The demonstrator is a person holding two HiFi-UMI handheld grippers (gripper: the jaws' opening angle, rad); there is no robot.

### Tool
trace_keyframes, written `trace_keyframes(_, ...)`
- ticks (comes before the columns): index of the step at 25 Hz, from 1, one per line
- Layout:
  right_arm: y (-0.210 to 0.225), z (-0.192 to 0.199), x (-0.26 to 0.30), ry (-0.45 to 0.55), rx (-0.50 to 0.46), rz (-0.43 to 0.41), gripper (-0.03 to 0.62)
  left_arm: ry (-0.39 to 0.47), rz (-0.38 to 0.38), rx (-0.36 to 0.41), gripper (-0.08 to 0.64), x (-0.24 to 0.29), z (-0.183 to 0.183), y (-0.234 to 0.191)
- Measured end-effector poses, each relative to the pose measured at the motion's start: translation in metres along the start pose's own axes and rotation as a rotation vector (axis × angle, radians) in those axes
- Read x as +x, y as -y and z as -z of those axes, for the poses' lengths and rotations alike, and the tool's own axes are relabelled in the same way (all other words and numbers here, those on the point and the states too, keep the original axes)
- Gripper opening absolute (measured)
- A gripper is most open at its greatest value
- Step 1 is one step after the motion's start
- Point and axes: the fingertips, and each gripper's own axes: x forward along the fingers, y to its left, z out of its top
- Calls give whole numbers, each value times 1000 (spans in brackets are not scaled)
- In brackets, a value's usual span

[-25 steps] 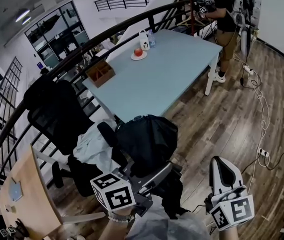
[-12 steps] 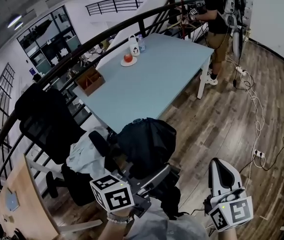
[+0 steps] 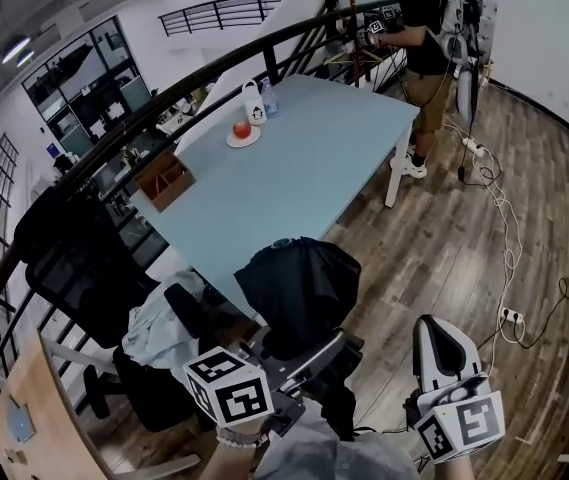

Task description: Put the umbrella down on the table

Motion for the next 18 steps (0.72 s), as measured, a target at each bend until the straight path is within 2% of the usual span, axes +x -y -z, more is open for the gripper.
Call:
trace_keyframes(5, 14, -1, 28, -26, -12, 4, -5, 6, 1, -6, 281, 19, -16, -17)
trace_keyframes(18, 45, -27, 91, -12, -46, -27, -5, 37, 12, -14, 281, 70, -60, -52)
